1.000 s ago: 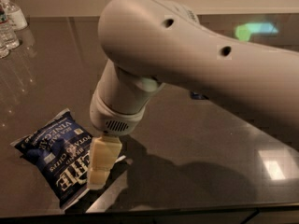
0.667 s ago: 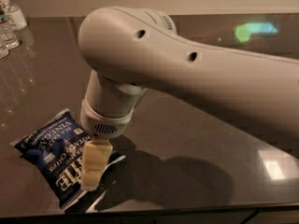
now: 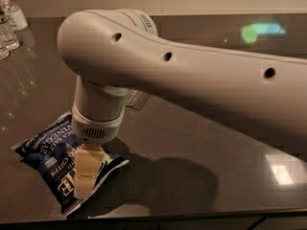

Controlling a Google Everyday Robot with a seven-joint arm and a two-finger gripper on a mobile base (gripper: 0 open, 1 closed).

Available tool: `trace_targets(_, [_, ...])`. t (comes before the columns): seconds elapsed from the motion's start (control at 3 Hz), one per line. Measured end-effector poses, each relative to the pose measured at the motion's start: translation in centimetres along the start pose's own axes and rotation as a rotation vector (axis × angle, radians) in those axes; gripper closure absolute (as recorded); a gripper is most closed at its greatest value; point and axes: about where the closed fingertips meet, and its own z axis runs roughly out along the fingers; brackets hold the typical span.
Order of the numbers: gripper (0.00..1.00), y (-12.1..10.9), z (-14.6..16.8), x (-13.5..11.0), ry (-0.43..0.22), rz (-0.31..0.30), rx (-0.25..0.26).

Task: Move blue chip bag near rxbar blueberry

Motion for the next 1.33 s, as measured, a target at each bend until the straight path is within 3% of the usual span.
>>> trace_targets(0.33, [0.15,0.3,-0.4,0.4,0.031,0.025,-0.011])
trace_targets(1.0, [0.62,0.4,-2.9,1.4,0.043,0.038,0.019])
trace_targets(1.33, [1.0,-0.1,-5.1,2.1,0.041,0.036,0.059])
